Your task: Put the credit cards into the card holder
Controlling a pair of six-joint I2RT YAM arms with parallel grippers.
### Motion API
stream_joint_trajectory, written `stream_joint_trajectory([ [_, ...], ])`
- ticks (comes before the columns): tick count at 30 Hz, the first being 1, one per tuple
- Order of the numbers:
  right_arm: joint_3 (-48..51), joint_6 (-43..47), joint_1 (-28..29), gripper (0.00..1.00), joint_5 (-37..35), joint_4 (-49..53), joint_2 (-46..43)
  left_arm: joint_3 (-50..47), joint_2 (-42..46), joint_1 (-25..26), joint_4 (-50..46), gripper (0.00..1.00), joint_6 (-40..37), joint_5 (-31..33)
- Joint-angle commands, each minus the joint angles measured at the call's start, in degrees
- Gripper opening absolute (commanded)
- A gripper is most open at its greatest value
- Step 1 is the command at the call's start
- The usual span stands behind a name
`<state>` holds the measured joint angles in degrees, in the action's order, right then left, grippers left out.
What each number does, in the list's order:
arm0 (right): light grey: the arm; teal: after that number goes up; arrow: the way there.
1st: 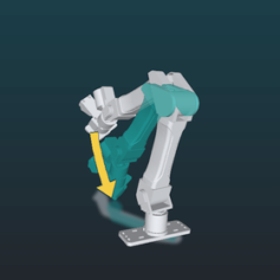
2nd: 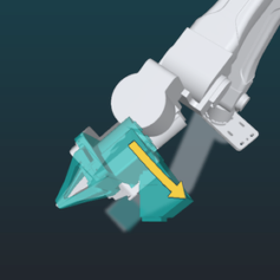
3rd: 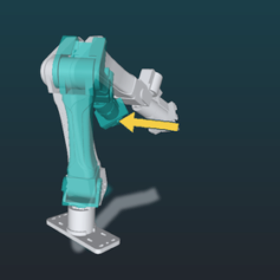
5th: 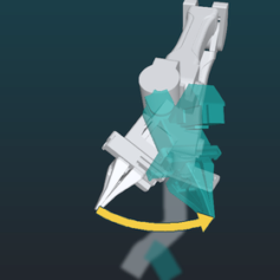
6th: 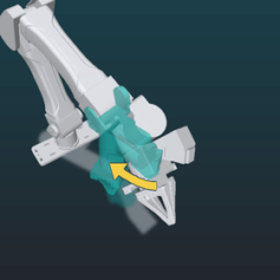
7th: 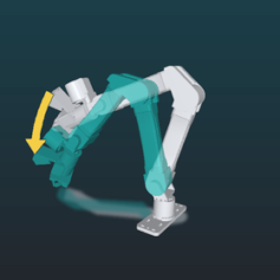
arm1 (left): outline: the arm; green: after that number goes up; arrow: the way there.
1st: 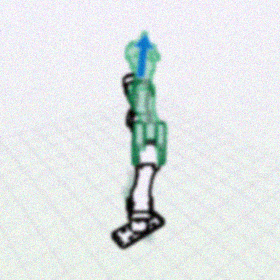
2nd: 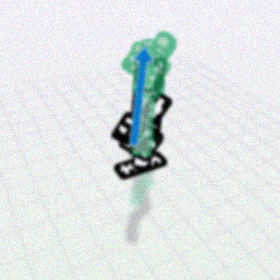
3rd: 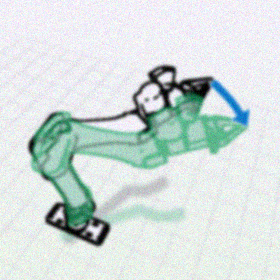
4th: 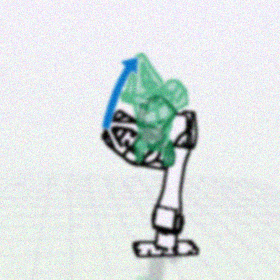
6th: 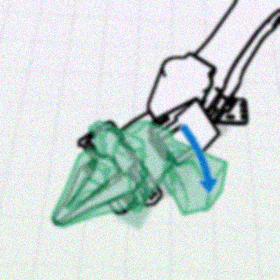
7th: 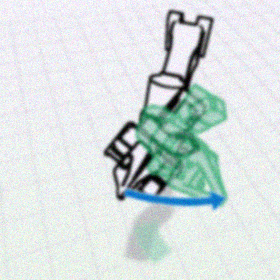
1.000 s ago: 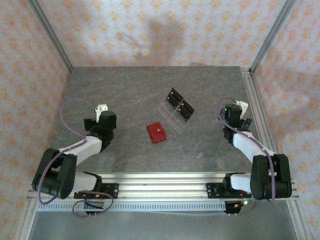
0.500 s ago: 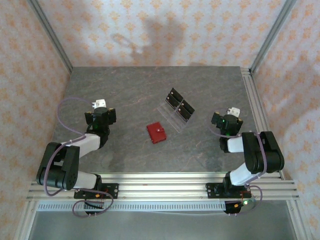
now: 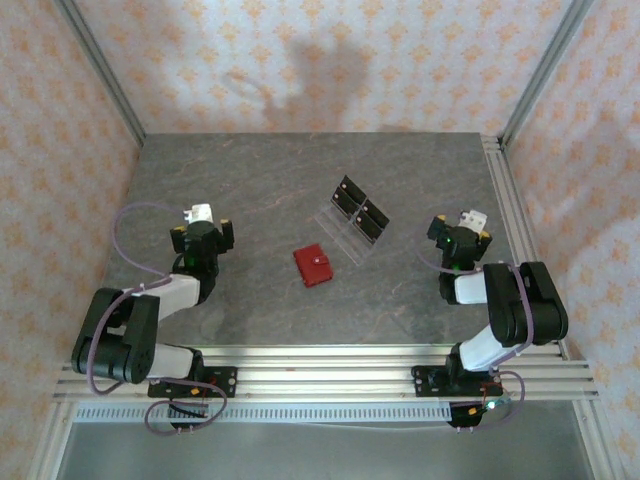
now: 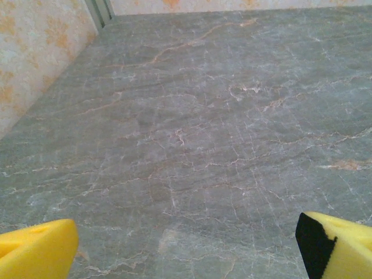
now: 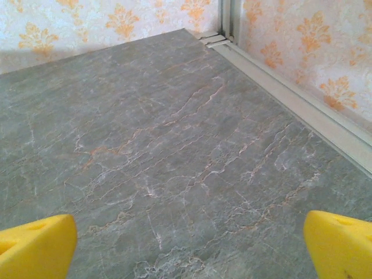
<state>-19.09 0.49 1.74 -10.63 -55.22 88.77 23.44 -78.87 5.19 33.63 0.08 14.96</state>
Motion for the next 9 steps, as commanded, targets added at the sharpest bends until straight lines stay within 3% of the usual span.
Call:
stream_joint_trajectory([
  [1,1.1,-0.9,0.4,0.99,-2.2,-3.7,-0.1,1.2,-2.2,-0.4,5.0,0.98,0.5,-0.2],
  [4,-2.3,-0.1,0.5,0.99,-0.2,2.3,0.2,1.3,-4.0,-0.4,6.4,0.98,0.3,-0.6],
  [9,-2.4,0.5,0.5,0.99,1.1,2.3,0.2,0.2,-6.7,-0.3,10.4,0.98,0.2,-0.2],
])
